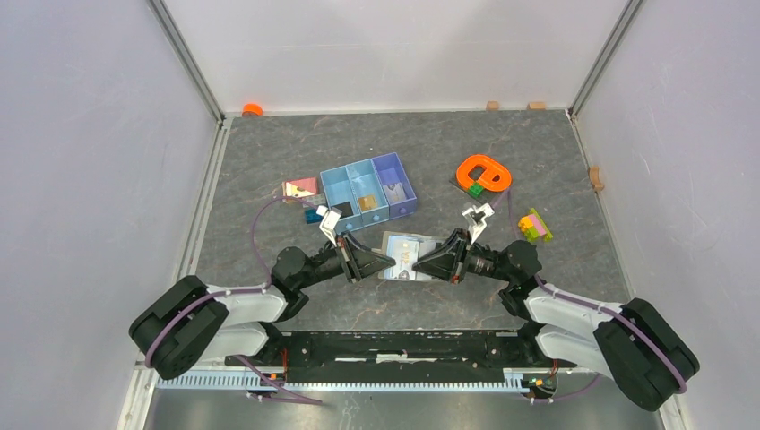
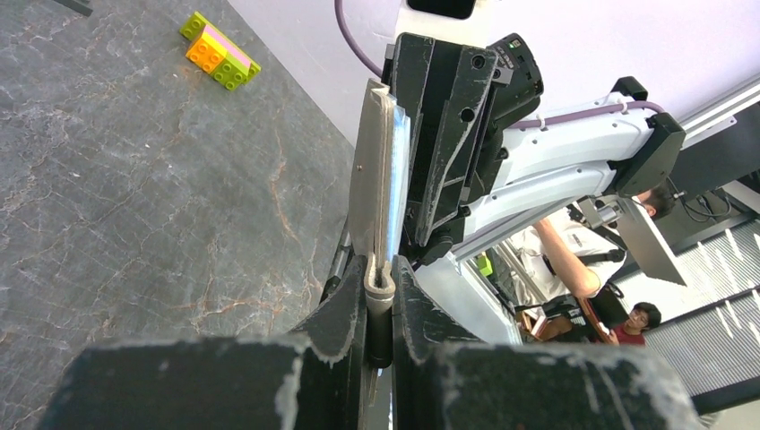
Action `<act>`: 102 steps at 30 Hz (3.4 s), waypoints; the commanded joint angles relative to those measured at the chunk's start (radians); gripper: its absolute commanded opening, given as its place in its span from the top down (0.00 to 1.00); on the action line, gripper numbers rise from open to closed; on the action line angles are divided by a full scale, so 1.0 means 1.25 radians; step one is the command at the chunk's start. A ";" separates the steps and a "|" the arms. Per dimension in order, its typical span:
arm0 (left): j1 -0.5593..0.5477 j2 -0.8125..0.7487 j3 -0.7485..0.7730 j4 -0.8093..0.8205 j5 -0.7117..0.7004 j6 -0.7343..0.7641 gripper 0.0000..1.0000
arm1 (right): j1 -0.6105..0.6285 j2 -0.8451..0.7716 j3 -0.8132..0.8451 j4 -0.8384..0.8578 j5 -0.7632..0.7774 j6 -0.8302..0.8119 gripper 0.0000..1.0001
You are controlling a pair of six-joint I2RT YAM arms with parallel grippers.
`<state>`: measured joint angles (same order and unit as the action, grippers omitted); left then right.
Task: Take the credit cards out of the card holder
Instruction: Remove the credit card from the card holder, then place the credit card in the storage box.
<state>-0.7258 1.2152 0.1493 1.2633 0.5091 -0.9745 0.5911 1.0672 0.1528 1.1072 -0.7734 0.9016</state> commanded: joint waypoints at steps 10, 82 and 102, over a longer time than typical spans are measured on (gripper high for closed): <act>0.052 -0.062 -0.022 -0.024 -0.040 -0.009 0.98 | -0.015 -0.029 0.000 -0.015 0.010 -0.023 1.00; 0.073 -0.283 -0.015 -0.560 -0.273 0.170 0.98 | -0.132 0.438 0.776 -1.001 0.095 -0.496 1.00; 0.071 -0.276 -0.009 -0.637 -0.310 0.162 0.98 | -0.138 0.741 1.148 -1.206 0.129 -0.574 1.00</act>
<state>-0.6361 0.9009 0.1352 0.4610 0.1535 -0.8097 0.4290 1.9453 1.4765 -0.3290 -0.6415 0.2276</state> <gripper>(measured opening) 0.118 0.003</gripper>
